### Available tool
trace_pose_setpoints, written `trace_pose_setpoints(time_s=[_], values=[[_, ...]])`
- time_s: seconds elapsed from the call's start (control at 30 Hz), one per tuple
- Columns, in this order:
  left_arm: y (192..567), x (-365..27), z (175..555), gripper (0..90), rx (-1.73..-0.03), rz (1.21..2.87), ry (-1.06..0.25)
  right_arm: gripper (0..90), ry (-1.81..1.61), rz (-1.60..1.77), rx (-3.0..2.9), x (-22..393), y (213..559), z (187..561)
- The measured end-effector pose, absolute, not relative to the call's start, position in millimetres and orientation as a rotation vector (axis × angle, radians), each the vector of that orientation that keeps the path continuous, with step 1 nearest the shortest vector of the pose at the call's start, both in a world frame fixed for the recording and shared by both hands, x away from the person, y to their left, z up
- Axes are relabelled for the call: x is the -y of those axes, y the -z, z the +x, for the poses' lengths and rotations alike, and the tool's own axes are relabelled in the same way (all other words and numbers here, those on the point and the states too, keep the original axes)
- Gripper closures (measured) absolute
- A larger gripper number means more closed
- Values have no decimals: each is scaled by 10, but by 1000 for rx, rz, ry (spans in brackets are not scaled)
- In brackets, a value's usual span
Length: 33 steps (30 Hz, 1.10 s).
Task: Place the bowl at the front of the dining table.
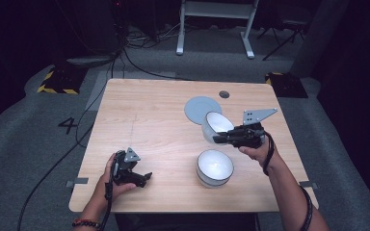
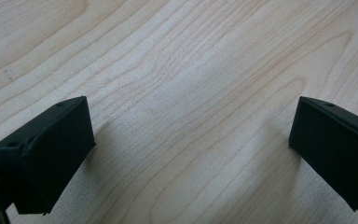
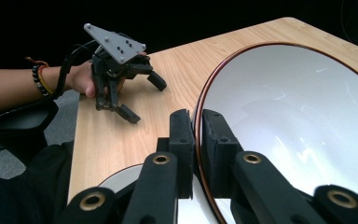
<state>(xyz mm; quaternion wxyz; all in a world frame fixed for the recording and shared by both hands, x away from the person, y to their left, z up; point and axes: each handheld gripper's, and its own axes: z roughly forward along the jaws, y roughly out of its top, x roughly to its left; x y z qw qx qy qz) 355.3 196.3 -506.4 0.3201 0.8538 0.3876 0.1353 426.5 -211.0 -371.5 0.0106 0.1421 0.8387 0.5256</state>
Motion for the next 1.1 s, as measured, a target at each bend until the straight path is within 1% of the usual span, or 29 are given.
trace_pose_setpoints(time_s=[0.3,0.43,1.1], values=[[5065,-1963,3554,1,-1018,2244,-355,832,-1558,473,-2621,2045,3781,4392],[5064,-1964,3554,1,-1017,2246,-355,832,-1584,505,-2611,2035,3819,4464],[5064,-1964,3554,1,-1017,2246,-354,832,-1493,577,-2609,1892,3867,4856]])
